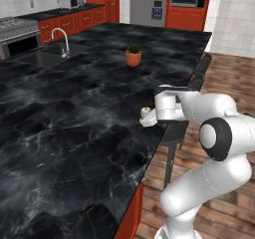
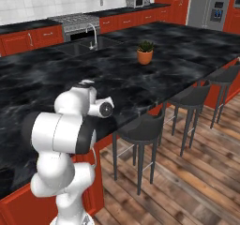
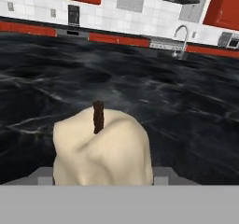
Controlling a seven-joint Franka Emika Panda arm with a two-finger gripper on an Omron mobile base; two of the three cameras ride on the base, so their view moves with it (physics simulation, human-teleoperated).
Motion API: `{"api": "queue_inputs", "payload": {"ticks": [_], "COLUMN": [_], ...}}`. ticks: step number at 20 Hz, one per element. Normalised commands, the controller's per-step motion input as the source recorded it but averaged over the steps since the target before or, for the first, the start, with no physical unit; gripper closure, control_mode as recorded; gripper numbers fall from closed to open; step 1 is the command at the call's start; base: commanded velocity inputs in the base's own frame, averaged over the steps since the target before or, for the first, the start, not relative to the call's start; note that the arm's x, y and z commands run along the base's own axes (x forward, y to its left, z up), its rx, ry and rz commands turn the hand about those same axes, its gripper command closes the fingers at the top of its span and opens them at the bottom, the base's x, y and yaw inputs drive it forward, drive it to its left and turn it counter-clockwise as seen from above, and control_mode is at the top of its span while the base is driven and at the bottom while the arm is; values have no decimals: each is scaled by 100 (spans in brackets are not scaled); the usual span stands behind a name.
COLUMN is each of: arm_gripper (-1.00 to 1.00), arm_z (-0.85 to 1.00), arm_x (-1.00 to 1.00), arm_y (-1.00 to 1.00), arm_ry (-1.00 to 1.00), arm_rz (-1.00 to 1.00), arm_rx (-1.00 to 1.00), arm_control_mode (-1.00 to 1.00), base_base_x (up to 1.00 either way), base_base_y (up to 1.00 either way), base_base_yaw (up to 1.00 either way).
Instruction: Get the candle and the beer from the cabinet and move them to the dining counter.
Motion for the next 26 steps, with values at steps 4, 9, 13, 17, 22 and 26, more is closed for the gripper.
{"api": "queue_inputs", "payload": {"ticks": [4, 9, 13, 17, 22, 26], "arm_gripper": [100, 100, 100, 100, 100, 100], "arm_z": [-24, -8, -10, -10, -17, -24], "arm_x": [36, 42, 42, 42, 44, 43], "arm_y": [0, 0, 0, 0, 0, 0], "arm_ry": [-1, 4, 3, 2, 1, 0], "arm_rz": [8, 7, 6, 7, 7, 6], "arm_rx": [9, 4, 3, 4, 3, 1], "arm_control_mode": [-100, -100, -100, -100, -100, -100], "base_base_x": [0, 0, 0, 0, 0, 0], "base_base_y": [0, 0, 0, 0, 0, 0], "base_base_yaw": [0, 0, 0, 0, 0, 0]}}
